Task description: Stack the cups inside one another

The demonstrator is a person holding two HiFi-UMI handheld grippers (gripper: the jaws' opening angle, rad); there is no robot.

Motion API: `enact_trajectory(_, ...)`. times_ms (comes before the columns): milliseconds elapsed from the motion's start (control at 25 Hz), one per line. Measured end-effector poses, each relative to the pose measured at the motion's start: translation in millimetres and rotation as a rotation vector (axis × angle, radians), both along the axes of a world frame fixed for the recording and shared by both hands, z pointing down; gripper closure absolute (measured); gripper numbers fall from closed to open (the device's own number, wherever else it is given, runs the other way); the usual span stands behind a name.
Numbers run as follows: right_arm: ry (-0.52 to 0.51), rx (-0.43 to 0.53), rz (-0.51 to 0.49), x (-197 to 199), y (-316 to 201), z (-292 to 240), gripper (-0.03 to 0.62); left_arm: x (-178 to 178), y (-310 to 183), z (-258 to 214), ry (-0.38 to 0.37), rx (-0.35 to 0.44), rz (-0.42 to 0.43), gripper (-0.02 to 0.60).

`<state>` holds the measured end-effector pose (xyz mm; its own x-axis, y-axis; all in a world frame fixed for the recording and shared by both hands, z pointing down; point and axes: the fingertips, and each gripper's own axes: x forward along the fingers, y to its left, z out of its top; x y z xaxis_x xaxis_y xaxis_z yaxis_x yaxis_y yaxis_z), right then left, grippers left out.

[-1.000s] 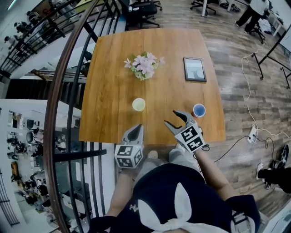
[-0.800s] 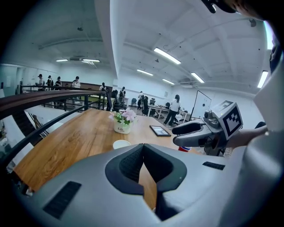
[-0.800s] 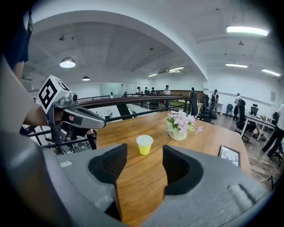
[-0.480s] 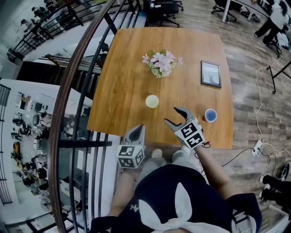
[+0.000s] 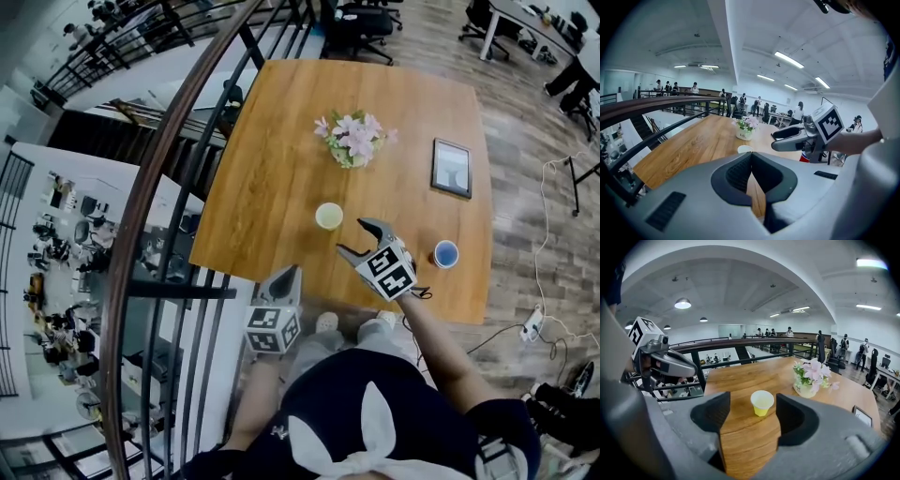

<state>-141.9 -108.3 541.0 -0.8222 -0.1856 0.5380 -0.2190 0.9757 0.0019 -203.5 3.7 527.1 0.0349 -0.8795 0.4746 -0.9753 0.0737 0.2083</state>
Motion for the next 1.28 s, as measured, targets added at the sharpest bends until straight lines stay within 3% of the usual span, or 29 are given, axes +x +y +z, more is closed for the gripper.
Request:
enact_trajectory(560,0.106,-0.035,-0.029,-47,-19,41,0.267,-13,-7,4,0.020,-0.003,-0.023,0.565)
enact_trajectory(760,0.147,0.004,-0.020,-57,-35,54,0.254,-22,-7,15,0.040,-0.025,-0.035,0.565)
enact_trajectory(1280,0.204,-0.041,-0.016,-80,-39,88,0.235,-20,-14,35,0.088,-0.058,-0.004,0.565)
